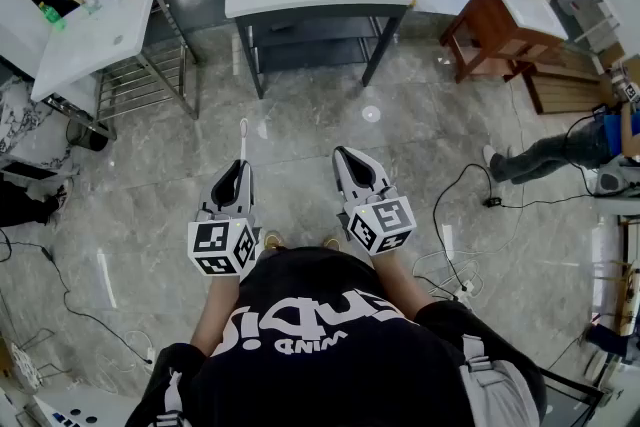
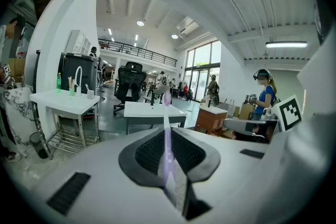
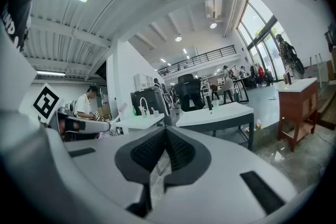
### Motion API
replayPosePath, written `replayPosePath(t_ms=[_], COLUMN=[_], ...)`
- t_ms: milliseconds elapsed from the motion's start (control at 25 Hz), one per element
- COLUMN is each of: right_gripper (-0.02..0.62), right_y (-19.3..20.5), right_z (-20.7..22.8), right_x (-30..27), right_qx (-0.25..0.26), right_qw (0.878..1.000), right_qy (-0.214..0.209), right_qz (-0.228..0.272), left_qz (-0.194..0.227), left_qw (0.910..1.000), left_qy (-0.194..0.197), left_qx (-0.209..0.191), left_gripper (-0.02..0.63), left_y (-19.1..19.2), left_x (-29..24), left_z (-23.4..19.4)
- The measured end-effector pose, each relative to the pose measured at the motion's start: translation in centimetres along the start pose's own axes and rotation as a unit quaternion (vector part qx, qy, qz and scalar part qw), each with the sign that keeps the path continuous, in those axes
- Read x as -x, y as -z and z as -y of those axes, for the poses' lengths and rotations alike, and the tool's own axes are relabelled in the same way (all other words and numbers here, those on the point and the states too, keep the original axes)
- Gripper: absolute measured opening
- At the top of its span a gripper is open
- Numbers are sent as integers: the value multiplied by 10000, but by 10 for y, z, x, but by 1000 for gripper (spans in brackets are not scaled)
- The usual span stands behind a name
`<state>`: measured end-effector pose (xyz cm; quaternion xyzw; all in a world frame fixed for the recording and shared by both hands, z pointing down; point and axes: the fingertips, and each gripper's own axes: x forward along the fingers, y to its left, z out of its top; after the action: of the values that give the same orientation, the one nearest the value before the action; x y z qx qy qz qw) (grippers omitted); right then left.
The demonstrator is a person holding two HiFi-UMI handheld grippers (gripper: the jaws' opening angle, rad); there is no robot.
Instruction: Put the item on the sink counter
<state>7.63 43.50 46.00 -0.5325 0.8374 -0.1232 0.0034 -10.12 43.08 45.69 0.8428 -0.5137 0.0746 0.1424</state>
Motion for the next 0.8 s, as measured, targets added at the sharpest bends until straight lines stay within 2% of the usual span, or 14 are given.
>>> replayPosePath(t_ms=[360, 800], right_gripper=[20, 20], right_y=[0, 11], right_z=[-16, -57], right_x=[-6, -21], right_qx=[-184, -233], right_qw=[9998, 9992], right_qy=[-12, 247], right_qz=[104, 217], left_qz=[20, -57], left_qw=[10000, 9991], left_qy=[38, 397], left_qx=[-18, -152], left_gripper=[55, 55], left_y=[-3, -5], left_x=[6, 17], left_z=[-15, -54])
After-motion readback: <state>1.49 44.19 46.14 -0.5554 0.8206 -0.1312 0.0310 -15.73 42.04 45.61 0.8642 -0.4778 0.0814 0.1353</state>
